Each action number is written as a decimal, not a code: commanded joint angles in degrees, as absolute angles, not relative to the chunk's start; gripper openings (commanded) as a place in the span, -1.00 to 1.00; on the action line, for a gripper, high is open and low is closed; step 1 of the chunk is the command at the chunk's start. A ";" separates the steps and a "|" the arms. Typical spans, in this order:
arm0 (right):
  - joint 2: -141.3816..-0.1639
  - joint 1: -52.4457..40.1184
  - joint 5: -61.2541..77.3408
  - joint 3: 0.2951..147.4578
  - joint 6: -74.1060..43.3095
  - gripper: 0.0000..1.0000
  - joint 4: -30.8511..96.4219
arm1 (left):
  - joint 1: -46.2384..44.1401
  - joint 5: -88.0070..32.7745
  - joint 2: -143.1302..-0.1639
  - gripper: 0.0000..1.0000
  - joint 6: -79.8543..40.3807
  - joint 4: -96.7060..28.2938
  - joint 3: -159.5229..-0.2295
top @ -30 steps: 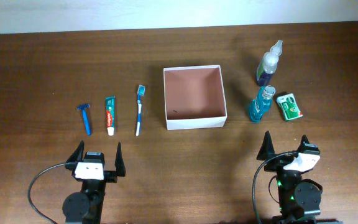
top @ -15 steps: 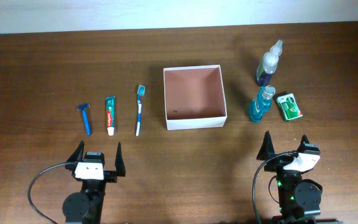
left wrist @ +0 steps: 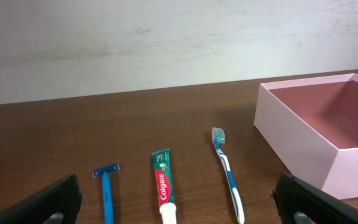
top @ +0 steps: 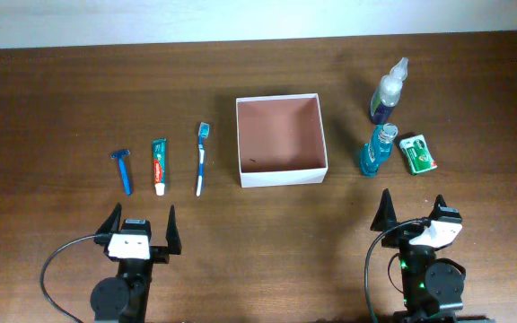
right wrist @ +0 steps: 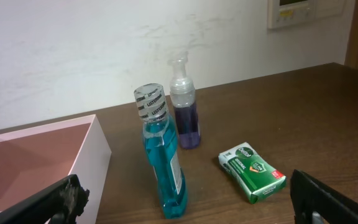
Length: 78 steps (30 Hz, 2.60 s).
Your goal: Pack container
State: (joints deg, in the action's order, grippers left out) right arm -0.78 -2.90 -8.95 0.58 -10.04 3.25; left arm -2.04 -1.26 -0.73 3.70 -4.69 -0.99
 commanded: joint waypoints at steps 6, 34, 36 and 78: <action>-0.21 -3.38 -9.47 0.32 -9.43 0.97 3.70 | -1.58 -0.86 -0.34 0.99 4.62 -4.56 -0.47; -0.21 -3.38 -9.47 0.32 -9.43 0.97 3.73 | -1.58 -5.63 -14.68 0.99 3.60 -12.91 -30.35; -0.21 -3.38 -9.47 0.32 -9.43 0.97 3.73 | -1.58 -5.67 -21.61 0.99 4.45 -21.28 -38.35; -0.21 -3.38 -9.47 0.32 -9.43 0.97 3.73 | 11.05 -2.48 -110.96 0.99 -8.32 -60.18 -88.05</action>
